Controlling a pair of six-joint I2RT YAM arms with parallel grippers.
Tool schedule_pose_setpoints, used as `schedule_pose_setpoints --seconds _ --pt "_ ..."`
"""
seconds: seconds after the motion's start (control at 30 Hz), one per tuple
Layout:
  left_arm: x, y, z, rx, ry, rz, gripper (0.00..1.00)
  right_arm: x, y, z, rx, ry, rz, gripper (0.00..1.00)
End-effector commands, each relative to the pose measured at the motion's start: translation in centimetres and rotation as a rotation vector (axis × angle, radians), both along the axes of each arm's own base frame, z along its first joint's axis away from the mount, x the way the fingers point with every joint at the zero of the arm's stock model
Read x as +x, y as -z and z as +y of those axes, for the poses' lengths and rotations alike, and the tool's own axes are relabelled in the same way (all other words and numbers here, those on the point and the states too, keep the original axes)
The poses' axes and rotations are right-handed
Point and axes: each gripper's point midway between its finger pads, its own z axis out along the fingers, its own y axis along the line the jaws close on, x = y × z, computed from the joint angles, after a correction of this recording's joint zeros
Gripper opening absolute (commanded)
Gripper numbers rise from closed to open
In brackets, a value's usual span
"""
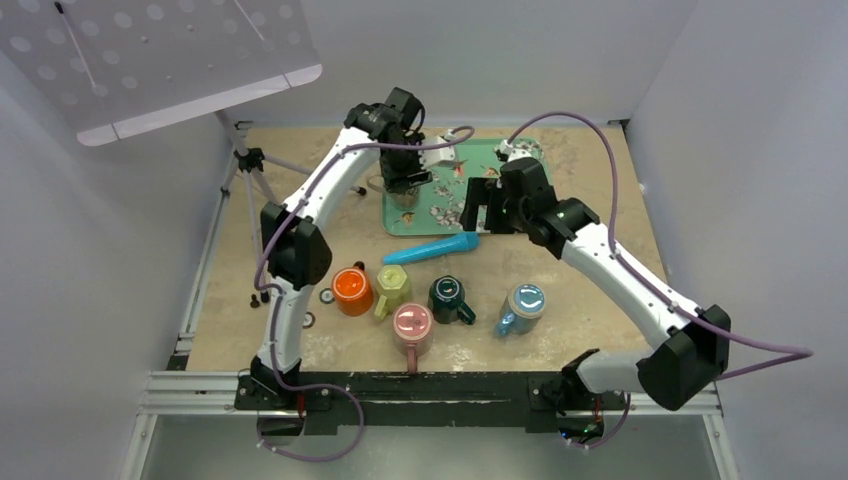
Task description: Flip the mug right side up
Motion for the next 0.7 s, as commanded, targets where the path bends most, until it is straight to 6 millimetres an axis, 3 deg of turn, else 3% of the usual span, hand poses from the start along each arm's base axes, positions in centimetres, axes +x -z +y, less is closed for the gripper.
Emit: schedule_pose_setpoints --seconds 0.0,0.1,0.2,0.33,0.47,0.57,0.67 --pt "-2.1 -9.4 -1.7 -0.222 0.018 -0.110 0.65 -3.3 -1.0 0.6 0.010 -0.194 -0.031 0.93" --pt "-4.9 -11.7 -1.3 -0.289 -0.002 -0.087 0.66 -6.3 -1.0 1.6 0.018 -0.318 -0.044 0.93" --pt "-8.8 -13.2 0.0 -0.348 -0.058 -0.016 0.66 -9.8 -1.8 4.6 0.002 -0.437 -0.097 0.94" --pt "-13.2 -13.4 2.2 -0.454 -0.210 0.174 0.66 -9.5 -2.9 6.4 0.030 -0.324 -0.087 0.91" --pt "-16.7 -11.3 5.7 -0.490 -0.289 0.287 0.67 -9.2 -0.1 4.4 -0.041 -0.170 -0.019 0.90" --pt "-18.6 -9.4 7.6 -0.463 -0.327 0.283 0.67 -10.9 3.0 2.8 -0.088 -0.166 0.064 0.85" --pt "-19.9 -8.6 7.9 -0.472 -0.345 0.280 0.68 -13.4 4.9 2.9 -0.044 -0.245 0.132 0.77"
